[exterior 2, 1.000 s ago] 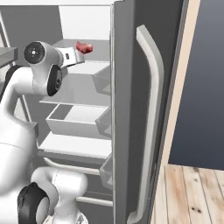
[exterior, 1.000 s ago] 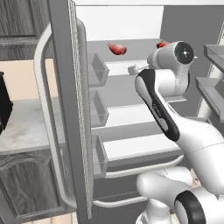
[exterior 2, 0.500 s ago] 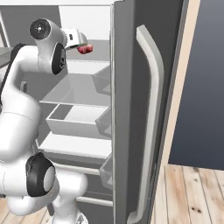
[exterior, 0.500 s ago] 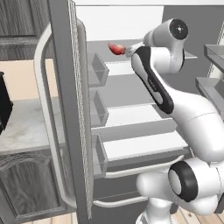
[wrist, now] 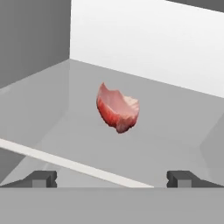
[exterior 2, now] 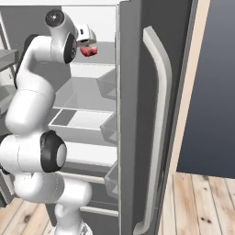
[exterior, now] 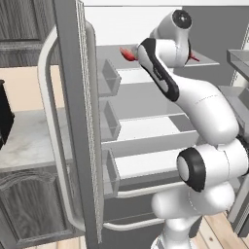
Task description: Gather the garlic and corn from the fridge and place them on a tray on the dining counter. Then gather the steak and fish from the fridge and place them on the other tray.
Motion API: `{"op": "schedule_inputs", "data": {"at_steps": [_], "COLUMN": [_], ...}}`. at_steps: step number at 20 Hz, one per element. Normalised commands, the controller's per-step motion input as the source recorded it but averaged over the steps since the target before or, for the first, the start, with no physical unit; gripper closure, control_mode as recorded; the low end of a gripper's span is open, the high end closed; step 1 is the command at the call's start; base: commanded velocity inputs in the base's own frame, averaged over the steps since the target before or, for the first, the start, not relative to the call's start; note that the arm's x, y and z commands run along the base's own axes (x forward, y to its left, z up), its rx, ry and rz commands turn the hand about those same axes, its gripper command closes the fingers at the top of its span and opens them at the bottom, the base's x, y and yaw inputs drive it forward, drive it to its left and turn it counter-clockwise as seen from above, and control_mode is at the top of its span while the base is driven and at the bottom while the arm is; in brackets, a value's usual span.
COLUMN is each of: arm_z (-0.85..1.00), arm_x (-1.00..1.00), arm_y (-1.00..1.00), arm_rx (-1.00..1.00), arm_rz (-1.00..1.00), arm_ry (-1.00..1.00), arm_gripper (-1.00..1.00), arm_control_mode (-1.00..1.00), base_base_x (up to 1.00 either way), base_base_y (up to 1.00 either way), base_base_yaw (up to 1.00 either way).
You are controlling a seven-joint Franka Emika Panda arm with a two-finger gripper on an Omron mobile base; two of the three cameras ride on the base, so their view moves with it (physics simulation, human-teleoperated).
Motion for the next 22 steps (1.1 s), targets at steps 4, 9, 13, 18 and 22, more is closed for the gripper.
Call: {"op": "schedule_inputs", "data": {"at_steps": [4,9,13,18,22], "arm_z": [-0.14,-0.36,-0.16,0.00,0.00], "arm_x": [0.24,0.09,0.50,0.59,0.57], "arm_y": [0.19,0.05,0.00,0.15,0.18], "arm_rx": [0.00,0.00,0.00,0.00,0.00], "arm_rz": [0.00,0.00,0.00,0.00,0.00], "arm_ry": [0.02,0.00,0.00,0.00,0.00], "arm_gripper": [-1.00,-1.00,-1.00,-1.00,-1.00], "arm_control_mode": [-1.00,-1.00,-1.00,-1.00,-1.00], "base_base_x": [0.00,0.00,0.00,0.00,0.00], "base_base_y": [0.00,0.00,0.00,0.00,0.00], "base_base_yaw": [0.00,0.00,0.00,0.00,0.00]}}
